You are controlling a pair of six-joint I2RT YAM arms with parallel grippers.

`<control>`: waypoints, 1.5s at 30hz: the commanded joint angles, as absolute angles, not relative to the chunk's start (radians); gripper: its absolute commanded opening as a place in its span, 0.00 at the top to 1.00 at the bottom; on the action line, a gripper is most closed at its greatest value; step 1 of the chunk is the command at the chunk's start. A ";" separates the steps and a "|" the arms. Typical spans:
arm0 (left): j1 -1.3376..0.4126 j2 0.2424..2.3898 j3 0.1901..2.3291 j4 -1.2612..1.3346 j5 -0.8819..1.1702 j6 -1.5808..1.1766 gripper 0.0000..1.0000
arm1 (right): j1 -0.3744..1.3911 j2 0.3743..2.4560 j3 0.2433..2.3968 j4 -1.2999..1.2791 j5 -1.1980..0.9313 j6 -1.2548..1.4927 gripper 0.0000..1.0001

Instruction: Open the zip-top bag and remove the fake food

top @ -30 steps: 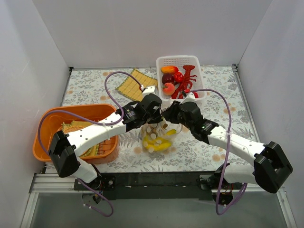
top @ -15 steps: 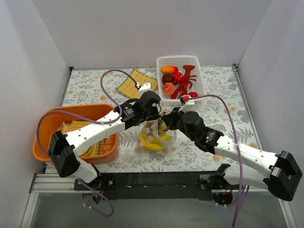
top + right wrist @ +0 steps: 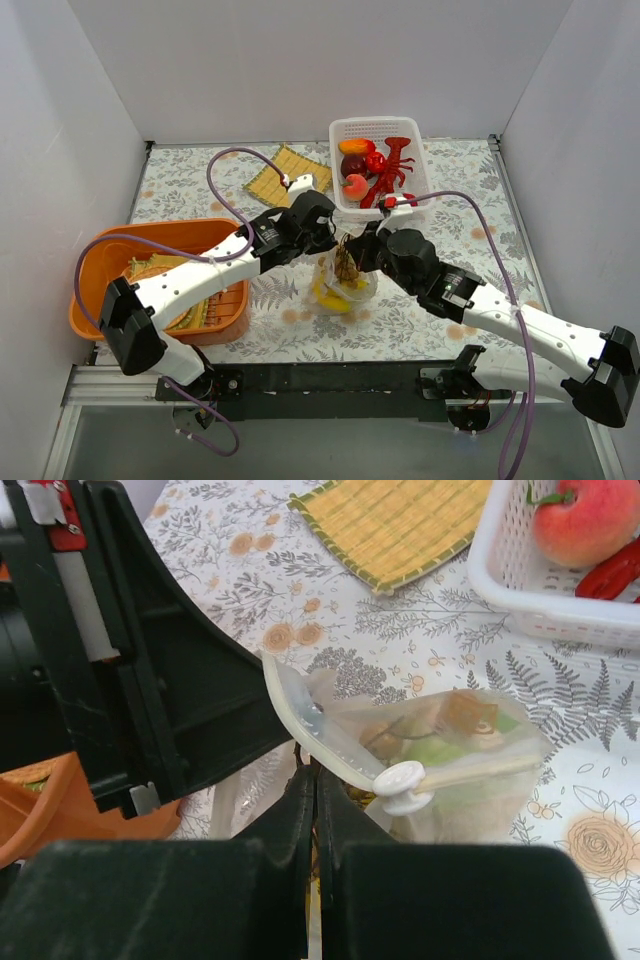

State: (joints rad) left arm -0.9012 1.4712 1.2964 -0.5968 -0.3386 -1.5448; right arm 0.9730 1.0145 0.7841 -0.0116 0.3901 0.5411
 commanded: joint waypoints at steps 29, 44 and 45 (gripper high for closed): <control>-0.865 1.422 1.296 -0.580 -0.433 -1.522 0.89 | 1.015 1.022 0.919 -0.117 0.203 0.367 0.99; -0.861 1.371 1.187 -0.531 -0.368 -1.555 0.92 | 1.012 1.034 1.184 -0.210 0.316 0.357 0.99; -0.861 1.371 1.181 -0.532 -0.370 -1.557 0.92 | 1.012 1.052 1.212 -0.225 0.302 0.363 0.99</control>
State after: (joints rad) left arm -0.8658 1.4361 1.2156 -0.5377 -0.3645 -1.5459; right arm 1.0100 1.0260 1.0950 -0.2146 0.2802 0.3767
